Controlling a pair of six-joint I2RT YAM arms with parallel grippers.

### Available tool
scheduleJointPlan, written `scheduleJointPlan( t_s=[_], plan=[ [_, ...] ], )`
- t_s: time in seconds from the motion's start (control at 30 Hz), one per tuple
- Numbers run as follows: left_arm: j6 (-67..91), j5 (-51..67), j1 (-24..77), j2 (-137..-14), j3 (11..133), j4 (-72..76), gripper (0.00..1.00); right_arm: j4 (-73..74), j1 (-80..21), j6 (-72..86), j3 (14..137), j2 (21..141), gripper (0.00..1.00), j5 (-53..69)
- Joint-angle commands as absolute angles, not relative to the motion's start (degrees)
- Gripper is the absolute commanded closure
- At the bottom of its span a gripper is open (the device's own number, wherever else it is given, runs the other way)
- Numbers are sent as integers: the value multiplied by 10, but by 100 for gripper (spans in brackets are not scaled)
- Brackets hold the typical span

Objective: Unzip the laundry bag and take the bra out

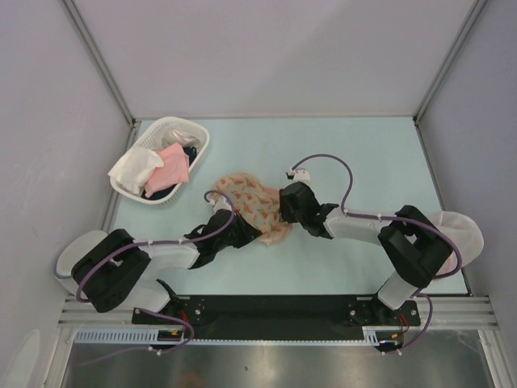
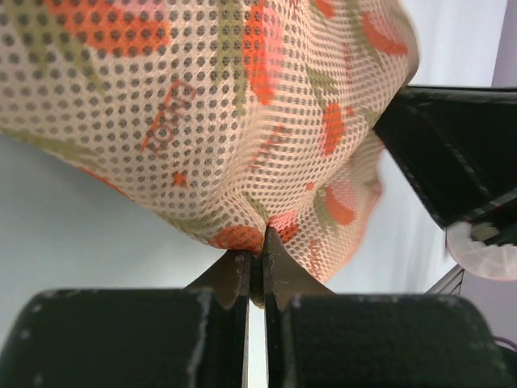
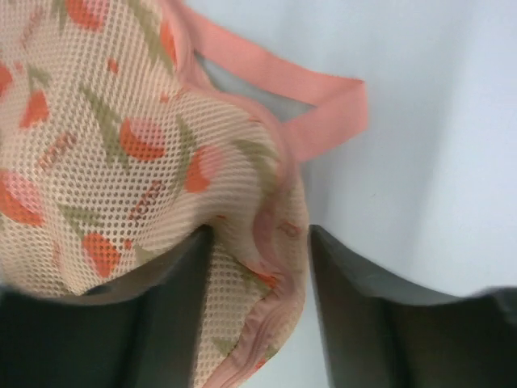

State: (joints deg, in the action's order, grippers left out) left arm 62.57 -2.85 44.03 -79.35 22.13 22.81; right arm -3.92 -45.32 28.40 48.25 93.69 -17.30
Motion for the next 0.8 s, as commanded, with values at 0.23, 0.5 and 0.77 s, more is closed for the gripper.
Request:
scheduleJointPlan(
  t_s=[0.23, 0.5, 0.77],
  plan=[
    [680, -69, 450, -792, 269, 191, 100, 99, -500, 293, 504, 761, 18, -287],
    [711, -59, 450, -813, 279, 210, 100, 68, -572, 342, 450, 707, 22, -127],
    [717, -46, 450, -826, 281, 225, 100, -43, -584, 389, 413, 805, 37, -32]
  ],
)
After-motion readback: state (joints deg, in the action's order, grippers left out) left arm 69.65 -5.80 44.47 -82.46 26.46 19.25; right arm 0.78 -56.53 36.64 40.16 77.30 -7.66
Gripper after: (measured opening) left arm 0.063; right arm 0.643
